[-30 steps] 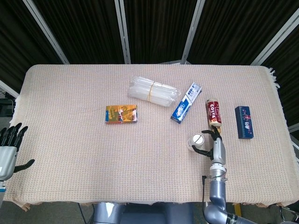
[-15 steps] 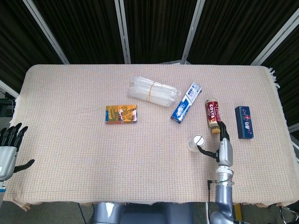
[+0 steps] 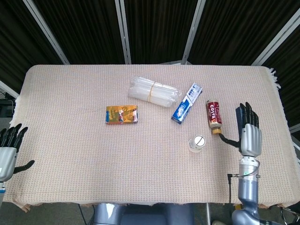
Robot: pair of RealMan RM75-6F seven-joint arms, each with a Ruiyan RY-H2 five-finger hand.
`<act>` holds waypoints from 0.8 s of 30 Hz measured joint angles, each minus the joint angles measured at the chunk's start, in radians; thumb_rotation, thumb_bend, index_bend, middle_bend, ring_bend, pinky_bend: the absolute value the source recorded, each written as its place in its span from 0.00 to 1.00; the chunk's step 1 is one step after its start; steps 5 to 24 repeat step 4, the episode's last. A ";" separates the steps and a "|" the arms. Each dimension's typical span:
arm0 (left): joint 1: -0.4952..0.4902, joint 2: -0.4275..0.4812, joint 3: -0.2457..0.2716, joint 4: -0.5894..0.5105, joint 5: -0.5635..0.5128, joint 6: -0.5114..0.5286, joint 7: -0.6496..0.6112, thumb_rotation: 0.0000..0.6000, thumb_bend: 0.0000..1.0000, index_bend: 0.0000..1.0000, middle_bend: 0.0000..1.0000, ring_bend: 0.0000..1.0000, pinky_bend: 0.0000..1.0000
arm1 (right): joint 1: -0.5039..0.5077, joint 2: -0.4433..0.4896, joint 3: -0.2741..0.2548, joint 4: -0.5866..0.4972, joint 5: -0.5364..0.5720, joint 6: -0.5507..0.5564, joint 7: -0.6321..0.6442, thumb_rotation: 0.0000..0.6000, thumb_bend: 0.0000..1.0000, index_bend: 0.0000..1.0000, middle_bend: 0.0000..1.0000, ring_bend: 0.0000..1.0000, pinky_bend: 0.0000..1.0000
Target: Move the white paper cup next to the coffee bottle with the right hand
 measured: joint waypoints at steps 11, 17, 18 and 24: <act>-0.001 -0.002 -0.002 0.000 -0.002 0.000 0.009 1.00 0.01 0.00 0.00 0.00 0.00 | -0.032 0.153 -0.075 -0.022 -0.018 -0.041 -0.090 1.00 0.04 0.02 0.00 0.00 0.00; -0.001 -0.002 -0.002 0.000 -0.002 0.000 0.009 1.00 0.01 0.00 0.00 0.00 0.00 | -0.032 0.153 -0.075 -0.022 -0.018 -0.041 -0.090 1.00 0.04 0.02 0.00 0.00 0.00; -0.001 -0.002 -0.002 0.000 -0.002 0.000 0.009 1.00 0.01 0.00 0.00 0.00 0.00 | -0.032 0.153 -0.075 -0.022 -0.018 -0.041 -0.090 1.00 0.04 0.02 0.00 0.00 0.00; -0.001 -0.002 -0.002 0.000 -0.002 0.000 0.009 1.00 0.01 0.00 0.00 0.00 0.00 | -0.032 0.153 -0.075 -0.022 -0.018 -0.041 -0.090 1.00 0.04 0.02 0.00 0.00 0.00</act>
